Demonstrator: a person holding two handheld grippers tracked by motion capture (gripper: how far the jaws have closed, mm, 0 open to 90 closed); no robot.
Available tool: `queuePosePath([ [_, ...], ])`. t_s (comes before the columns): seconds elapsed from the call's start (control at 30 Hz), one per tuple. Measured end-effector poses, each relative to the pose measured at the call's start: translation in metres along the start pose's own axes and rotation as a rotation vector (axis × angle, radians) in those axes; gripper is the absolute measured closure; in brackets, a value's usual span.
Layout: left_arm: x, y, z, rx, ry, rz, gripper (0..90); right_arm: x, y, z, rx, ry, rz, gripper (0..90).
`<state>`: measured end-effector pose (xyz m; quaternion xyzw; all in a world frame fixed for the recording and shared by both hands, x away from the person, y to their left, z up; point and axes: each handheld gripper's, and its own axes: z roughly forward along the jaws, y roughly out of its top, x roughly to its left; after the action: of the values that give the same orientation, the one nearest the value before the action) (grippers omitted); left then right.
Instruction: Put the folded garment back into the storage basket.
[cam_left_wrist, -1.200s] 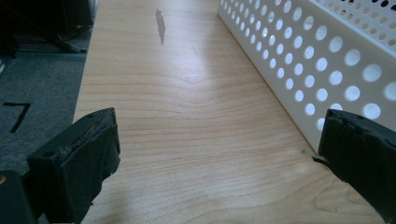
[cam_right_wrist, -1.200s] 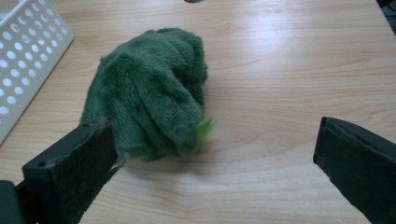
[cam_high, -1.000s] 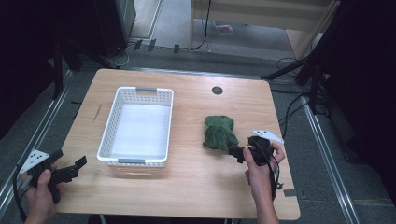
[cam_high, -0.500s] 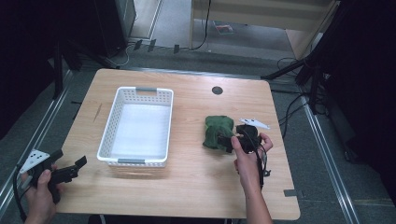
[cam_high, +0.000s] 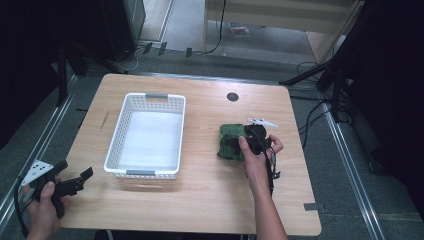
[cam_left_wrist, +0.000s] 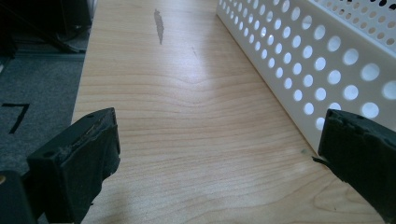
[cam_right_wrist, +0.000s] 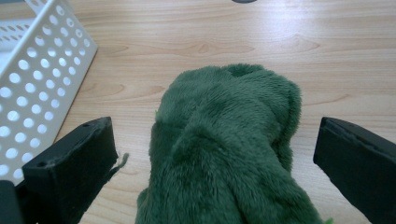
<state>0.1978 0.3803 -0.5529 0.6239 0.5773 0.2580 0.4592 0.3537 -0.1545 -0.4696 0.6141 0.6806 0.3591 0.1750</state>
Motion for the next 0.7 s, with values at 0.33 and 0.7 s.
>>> queuePosePath([
  [0.33,0.000,0.000,0.000,-0.001,-0.001,-0.001,0.0,0.002,0.006,0.028,0.062,-0.031,0.002,0.0],
  [0.7,0.000,0.000,0.000,0.000,-0.001,-0.001,0.0,-0.001,0.002,0.048,0.117,-0.051,0.015,0.0],
])
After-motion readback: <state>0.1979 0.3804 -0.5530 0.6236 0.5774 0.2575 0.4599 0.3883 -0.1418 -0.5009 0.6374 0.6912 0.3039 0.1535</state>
